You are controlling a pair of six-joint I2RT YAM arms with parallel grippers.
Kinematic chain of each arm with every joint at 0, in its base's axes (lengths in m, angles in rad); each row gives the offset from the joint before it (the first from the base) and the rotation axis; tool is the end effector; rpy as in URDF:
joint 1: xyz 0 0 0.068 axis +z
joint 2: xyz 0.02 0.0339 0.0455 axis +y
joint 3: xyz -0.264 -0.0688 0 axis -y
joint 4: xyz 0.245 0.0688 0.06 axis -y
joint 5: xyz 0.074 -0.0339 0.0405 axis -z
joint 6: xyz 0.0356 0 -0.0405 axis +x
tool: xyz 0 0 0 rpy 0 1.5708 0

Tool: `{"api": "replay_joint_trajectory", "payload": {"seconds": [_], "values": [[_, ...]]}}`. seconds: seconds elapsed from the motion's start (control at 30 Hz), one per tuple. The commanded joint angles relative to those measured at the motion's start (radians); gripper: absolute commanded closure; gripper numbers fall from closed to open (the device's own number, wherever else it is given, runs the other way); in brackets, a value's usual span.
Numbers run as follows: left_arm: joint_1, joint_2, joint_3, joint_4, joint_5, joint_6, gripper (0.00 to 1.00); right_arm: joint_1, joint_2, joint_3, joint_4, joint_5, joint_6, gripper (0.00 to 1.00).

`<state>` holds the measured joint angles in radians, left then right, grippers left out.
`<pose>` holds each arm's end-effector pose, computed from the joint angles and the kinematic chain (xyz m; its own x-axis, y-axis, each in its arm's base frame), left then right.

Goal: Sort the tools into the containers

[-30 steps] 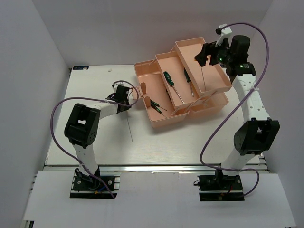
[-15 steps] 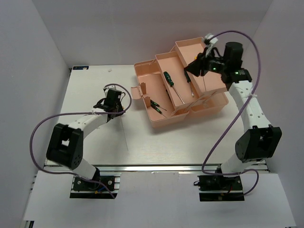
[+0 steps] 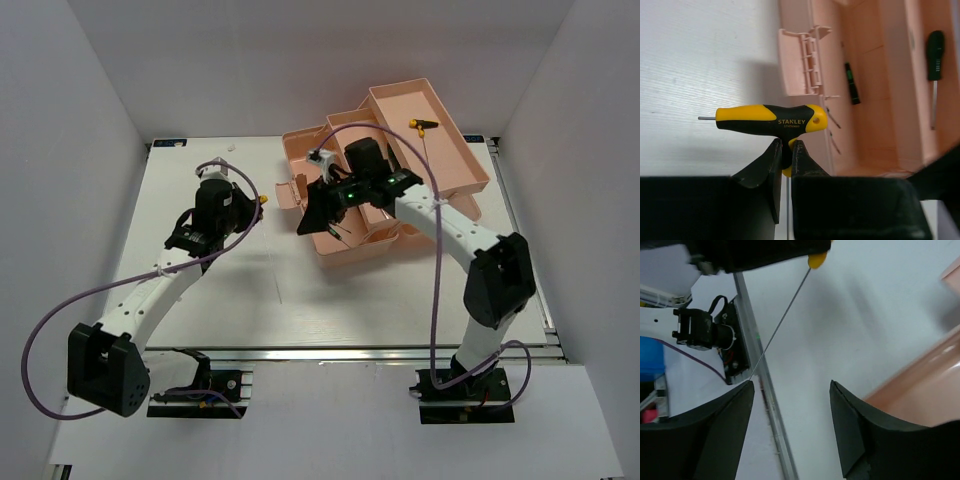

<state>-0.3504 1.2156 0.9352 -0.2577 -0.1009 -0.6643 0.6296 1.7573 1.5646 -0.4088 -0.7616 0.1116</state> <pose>0.2588 -0.0908 0.2948 -0.5395 -0.4559 -0.7079 -0.0918 0.8676 -0.4887 0.3114 0.2572 0.3284 -0.5532 -0.3033 -0.7759 -0.8296 0.2855 0.4799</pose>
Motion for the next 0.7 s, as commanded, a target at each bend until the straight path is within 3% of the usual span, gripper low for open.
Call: {"api": "replay_joint_trajectory", "payload": {"seconds": [0.0,0.13,0.5,0.57,0.67], "values": [[-0.001,-0.041,0.025,0.058,0.081,-0.063,1.0,0.042,0.039,0.025,0.044,-0.002,0.146,0.31],[-0.001,-0.034,0.039,0.098,0.133,-0.104,1.0,0.073,0.096,0.054,0.114,-0.016,0.272,0.3],[-0.001,-0.022,0.056,0.115,0.158,-0.112,1.0,0.142,0.182,0.109,0.179,0.011,0.355,0.31],[-0.001,-0.024,0.056,0.118,0.158,-0.112,1.0,0.159,0.189,0.11,0.185,0.03,0.359,0.35],[-0.001,-0.027,0.051,0.12,0.152,-0.115,1.0,0.17,0.188,0.089,0.22,0.07,0.388,0.54]]}}
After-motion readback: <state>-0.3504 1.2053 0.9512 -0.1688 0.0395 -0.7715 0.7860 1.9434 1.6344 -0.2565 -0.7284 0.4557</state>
